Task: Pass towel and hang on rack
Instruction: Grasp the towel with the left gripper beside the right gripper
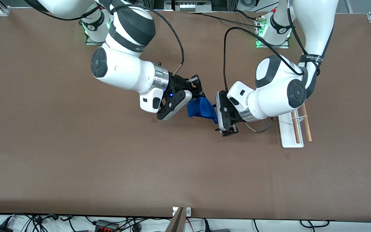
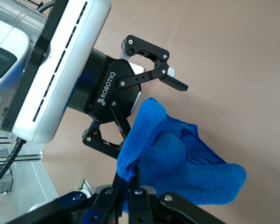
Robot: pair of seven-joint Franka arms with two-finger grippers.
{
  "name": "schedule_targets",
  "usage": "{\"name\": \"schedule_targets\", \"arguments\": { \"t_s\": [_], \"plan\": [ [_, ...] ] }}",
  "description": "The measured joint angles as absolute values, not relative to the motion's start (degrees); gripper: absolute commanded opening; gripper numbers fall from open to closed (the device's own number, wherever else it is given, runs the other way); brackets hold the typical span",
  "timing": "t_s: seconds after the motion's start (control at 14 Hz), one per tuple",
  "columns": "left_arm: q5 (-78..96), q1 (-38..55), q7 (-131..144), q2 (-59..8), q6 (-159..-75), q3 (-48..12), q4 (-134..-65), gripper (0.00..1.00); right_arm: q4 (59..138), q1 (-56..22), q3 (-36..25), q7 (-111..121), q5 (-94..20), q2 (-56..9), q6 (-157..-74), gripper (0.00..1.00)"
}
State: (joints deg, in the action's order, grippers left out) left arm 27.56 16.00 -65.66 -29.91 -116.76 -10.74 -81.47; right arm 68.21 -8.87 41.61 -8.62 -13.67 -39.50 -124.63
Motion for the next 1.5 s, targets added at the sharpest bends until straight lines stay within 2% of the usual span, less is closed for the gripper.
{"name": "schedule_targets", "arguments": {
  "t_s": [0.07, 0.21, 0.36, 0.5, 0.64, 0.79, 0.86, 1.07, 1.15, 1.22, 1.29, 1.36, 1.43, 1.5],
  "plan": [
    [29.1, 16.2, -65.7, -30.0, -116.8, -10.7, -81.2, 0.97, 68.2, -8.9, 41.6, -8.6, -13.2, -39.5, -124.6, 0.00],
    [30.6, 16.9, -65.7, -30.0, -116.8, -10.8, -80.9, 0.88, 68.2, -8.9, 41.6, -8.6, -12.9, -39.5, -124.6, 0.00],
    [30.7, 18.0, -65.7, -29.9, -116.8, -10.8, -80.4, 0.65, 68.2, -8.9, 41.6, -8.6, -12.9, -39.5, -124.8, 0.00],
    [30.8, 19.0, -65.7, -29.9, -116.8, -10.8, -80.2, 0.48, 68.4, -8.9, 41.6, -8.6, -12.9, -39.5, -125.9, 0.00],
    [30.9, 19.2, -65.7, -29.9, -116.7, -10.8, -80.2, 0.35, 69.6, -8.9, 41.6, -8.6, -12.9, -39.5, -128.5, 0.00],
    [30.9, 19.2, -65.7, -29.9, -116.6, -10.8, -80.2, 0.13, 70.7, -8.9, 41.5, -8.6, -12.9, -39.6, -130.2, 0.00],
    [30.9, 19.3, -65.7, -29.9, -116.6, -10.8, -80.2, 0.06, 70.9, -8.8, 41.5, -8.6, -12.9, -39.6, -130.4, 0.00],
    [30.9, 19.3, -65.7, -29.8, -116.6, -10.8, -80.2, 0.01, 71.0, -8.8, 41.5, -8.6, -12.9, -39.6, -130.6, 0.01],
    [30.9, 19.3, -65.7, -29.8, -116.6, -10.7, -80.2, 0.01, 71.0, -8.9, 41.5, -8.6, -12.9, -39.6, -130.6, 0.20],
    [30.9, 19.3, -65.7, -29.8, -116.6, -10.5, -80.1, 0.01, 71.1, -8.9, 41.5, -8.6, -12.9, -39.6, -130.7, 0.26],
    [30.8, 19.2, -65.7, -29.8, -116.6, -10.3, -80.1, 0.01, 71.1, -8.9, 41.5, -8.6, -12.9, -39.6, -130.7, 0.49],
    [30.7, 19.1, -65.8, -29.8, -116.6, -10.0, -80.1, 0.01, 71.1, -8.9, 41.5, -8.6, -12.9, -39.6, -130.7, 0.59],
    [30.4, 18.8, -65.8, -29.8, -116.6, -9.8, -80.0, 0.01, 71.1, -8.9, 41.5, -8.6, -12.9, -39.5, -130.8, 1.00],
    [30.3, 18.3, -66.0, -29.7, -116.6, -9.6, -79.8, 0.01, 71.1, -8.9, 41.5, -8.6, -12.9, -39.5, -130.8, 1.00]
  ]
}}
